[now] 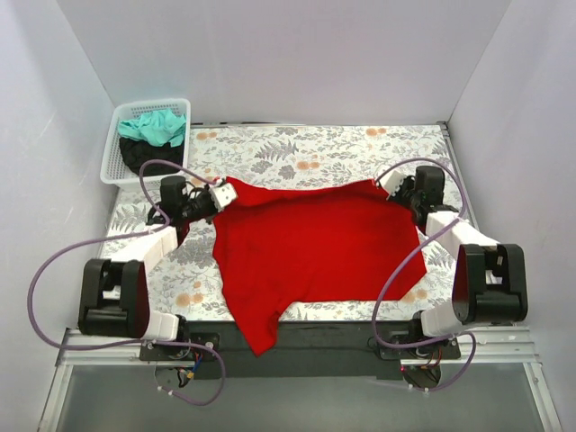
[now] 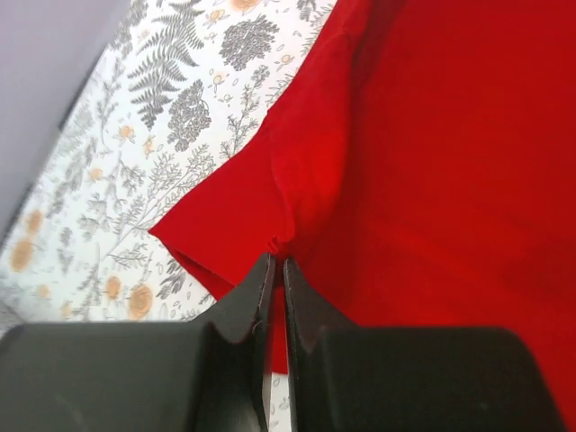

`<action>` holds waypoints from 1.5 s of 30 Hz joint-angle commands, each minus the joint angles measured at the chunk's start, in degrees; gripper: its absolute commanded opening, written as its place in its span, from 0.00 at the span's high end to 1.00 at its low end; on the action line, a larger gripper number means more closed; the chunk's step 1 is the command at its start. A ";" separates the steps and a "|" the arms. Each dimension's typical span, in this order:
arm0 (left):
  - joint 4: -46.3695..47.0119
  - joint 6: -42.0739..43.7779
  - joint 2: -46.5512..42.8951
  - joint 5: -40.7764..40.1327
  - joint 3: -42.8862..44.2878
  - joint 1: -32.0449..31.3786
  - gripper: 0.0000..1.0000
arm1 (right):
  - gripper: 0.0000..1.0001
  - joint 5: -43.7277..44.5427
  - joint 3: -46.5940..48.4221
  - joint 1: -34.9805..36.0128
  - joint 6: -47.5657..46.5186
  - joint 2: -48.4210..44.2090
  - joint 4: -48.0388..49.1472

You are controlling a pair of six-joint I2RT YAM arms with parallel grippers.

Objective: Fold and stack the t-shirts
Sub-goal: Flatten the tshirt out

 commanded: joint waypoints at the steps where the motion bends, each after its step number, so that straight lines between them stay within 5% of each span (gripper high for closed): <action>1: -5.64 13.30 -4.67 2.47 -6.03 0.43 1.00 | 0.99 -3.38 -3.98 -0.37 -4.93 -4.15 -2.99; 4: -5.64 14.89 -4.94 1.42 -6.67 0.43 1.00 | 0.99 -2.68 -4.78 -0.29 -6.16 -3.81 -3.70; 10: -12.46 10.14 2.43 2.81 6.49 0.69 1.00 | 0.99 -2.67 4.60 -0.63 -4.41 0.50 -7.21; 11: -20.58 16.15 3.58 3.52 8.43 0.60 1.00 | 0.99 -3.02 5.76 -0.64 -4.32 1.81 -10.09; 17: -35.06 33.06 7.45 1.07 9.42 0.69 1.00 | 0.99 -4.43 3.67 -0.55 -7.39 1.74 -12.23; 23: -38.16 35.38 7.90 0.45 8.53 0.69 1.00 | 0.99 -5.31 1.73 -0.55 -8.36 0.60 -13.64; 28: -32.63 23.81 12.10 2.11 18.27 0.69 1.00 | 0.99 -4.87 9.78 -0.72 -5.56 3.14 -14.08; 31: -28.68 17.90 20.26 3.52 31.96 0.60 1.00 | 0.99 -4.79 16.65 -1.25 -2.31 7.70 -13.99; 36: -10.45 -11.25 41.50 -8.65 59.70 -0.19 0.99 | 0.99 6.52 39.40 -1.16 6.74 25.34 -14.33; 38: -8.36 -18.12 46.10 -18.51 66.42 -0.36 0.82 | 0.83 12.59 50.09 -1.42 10.42 34.03 -17.92; 39: -8.71 -19.29 47.43 -20.28 69.41 -0.45 0.63 | 0.67 12.97 52.33 -1.51 11.58 35.65 -21.77; 40: -8.97 -20.43 47.19 -22.03 69.10 -0.45 0.53 | 0.02 12.27 53.31 -1.69 12.28 36.27 -23.46; 42: -8.63 -22.10 44.39 -21.09 65.51 -0.10 0.26 | 0.02 9.81 50.62 -1.78 13.52 34.36 -24.53; 45: -8.36 -22.72 35.87 -19.60 52.69 -0.01 0.22 | 0.02 5.51 44.56 -1.78 13.79 28.73 -25.76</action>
